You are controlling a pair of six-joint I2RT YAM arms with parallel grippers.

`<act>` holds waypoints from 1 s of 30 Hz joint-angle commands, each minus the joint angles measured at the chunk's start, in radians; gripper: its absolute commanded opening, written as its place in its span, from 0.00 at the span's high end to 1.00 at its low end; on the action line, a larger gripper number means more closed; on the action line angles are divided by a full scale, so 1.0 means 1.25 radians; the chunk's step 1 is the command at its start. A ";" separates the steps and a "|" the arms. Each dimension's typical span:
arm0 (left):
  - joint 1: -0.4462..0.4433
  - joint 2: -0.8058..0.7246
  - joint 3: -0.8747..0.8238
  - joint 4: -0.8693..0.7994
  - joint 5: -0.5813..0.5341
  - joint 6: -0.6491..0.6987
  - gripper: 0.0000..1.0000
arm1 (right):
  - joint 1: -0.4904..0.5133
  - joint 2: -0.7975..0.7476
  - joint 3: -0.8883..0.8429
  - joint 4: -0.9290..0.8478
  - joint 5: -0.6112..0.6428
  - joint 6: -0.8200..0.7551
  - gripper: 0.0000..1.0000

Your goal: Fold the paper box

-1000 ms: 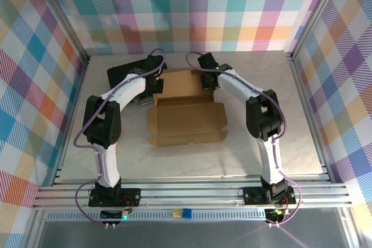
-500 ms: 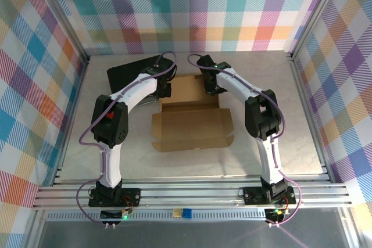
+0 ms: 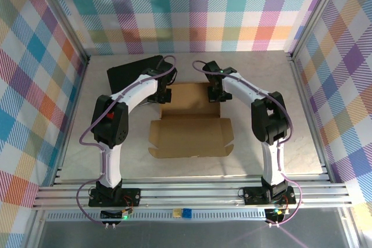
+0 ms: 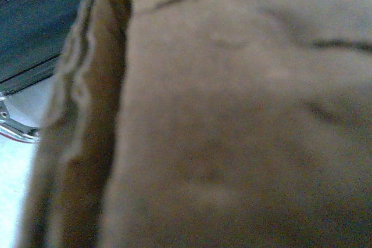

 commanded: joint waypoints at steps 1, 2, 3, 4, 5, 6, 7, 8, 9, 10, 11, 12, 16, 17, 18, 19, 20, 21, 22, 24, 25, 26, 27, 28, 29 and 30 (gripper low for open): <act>-0.001 -0.029 -0.006 -0.032 -0.034 -0.012 1.00 | -0.014 -0.021 -0.021 -0.039 -0.007 -0.009 0.90; -0.001 -0.027 -0.004 -0.034 -0.036 -0.013 1.00 | -0.014 -0.023 -0.024 -0.039 -0.009 -0.008 0.89; -0.001 -0.025 -0.001 -0.038 -0.039 -0.016 1.00 | -0.014 -0.027 -0.028 -0.038 -0.010 -0.006 0.87; -0.001 -0.025 0.000 -0.040 -0.040 -0.019 1.00 | -0.014 -0.031 -0.034 -0.035 -0.012 -0.004 0.85; -0.001 -0.024 0.000 -0.040 -0.041 -0.021 1.00 | -0.014 -0.035 -0.038 -0.033 -0.014 -0.002 0.83; -0.001 -0.023 0.000 -0.041 -0.040 -0.022 1.00 | -0.014 -0.037 -0.041 -0.033 -0.017 0.001 0.80; -0.001 -0.023 -0.001 -0.042 -0.042 -0.027 1.00 | -0.014 -0.039 -0.044 -0.031 -0.020 0.003 0.78; -0.001 -0.024 0.000 -0.044 -0.043 -0.030 1.00 | -0.014 -0.042 -0.047 -0.031 -0.023 0.004 0.76; -0.002 -0.022 -0.001 -0.044 -0.043 -0.033 1.00 | -0.014 -0.045 -0.051 -0.030 -0.024 0.005 0.75; -0.002 -0.023 -0.001 -0.044 -0.043 -0.035 1.00 | -0.014 -0.050 -0.057 -0.026 -0.026 0.007 0.73; -0.002 -0.023 -0.003 -0.043 -0.043 -0.037 1.00 | -0.013 -0.053 -0.062 -0.022 -0.028 0.006 0.71; -0.002 -0.024 -0.005 -0.042 -0.042 -0.039 1.00 | -0.013 -0.058 -0.069 -0.017 -0.033 0.007 0.69; -0.003 -0.021 -0.005 -0.042 -0.042 -0.044 1.00 | -0.011 -0.068 -0.095 -0.006 -0.040 0.014 0.66; -0.003 -0.020 -0.005 -0.042 -0.041 -0.045 1.00 | -0.010 -0.072 -0.104 0.000 -0.043 0.015 0.66; -0.004 -0.019 -0.004 -0.041 -0.040 -0.047 1.00 | -0.009 -0.077 -0.114 0.007 -0.048 0.015 0.66; -0.004 -0.018 -0.003 -0.042 -0.040 -0.048 1.00 | -0.009 -0.081 -0.123 0.011 -0.047 0.017 0.66; -0.003 -0.019 -0.002 -0.042 -0.039 -0.048 1.00 | -0.009 -0.082 -0.128 0.014 -0.048 0.018 0.66; -0.004 -0.017 -0.001 -0.040 -0.037 -0.047 1.00 | -0.009 -0.082 -0.131 0.018 -0.047 0.020 0.66; -0.005 -0.018 -0.001 -0.038 -0.036 -0.047 1.00 | -0.009 -0.080 -0.133 0.021 -0.047 0.019 0.67; -0.006 -0.019 -0.002 -0.038 -0.037 -0.045 1.00 | -0.009 -0.069 -0.125 0.025 -0.049 0.015 0.67; -0.006 -0.019 -0.001 -0.038 -0.037 -0.044 1.00 | -0.009 -0.061 -0.117 0.023 -0.051 0.014 0.68; -0.007 -0.019 -0.001 -0.037 -0.036 -0.043 1.00 | -0.009 -0.053 -0.109 0.023 -0.052 0.015 0.69; -0.007 -0.019 -0.001 -0.038 -0.036 -0.042 1.00 | -0.009 -0.045 -0.101 0.023 -0.054 0.017 0.70; -0.007 -0.021 -0.002 -0.037 -0.036 -0.041 1.00 | -0.009 -0.037 -0.095 0.022 -0.050 0.019 0.74; -0.007 -0.021 -0.001 -0.039 -0.037 -0.040 1.00 | -0.009 -0.032 -0.090 0.020 -0.043 0.022 0.79; -0.007 -0.020 -0.001 -0.039 -0.037 -0.040 1.00 | -0.009 -0.027 -0.085 0.015 -0.034 0.025 0.82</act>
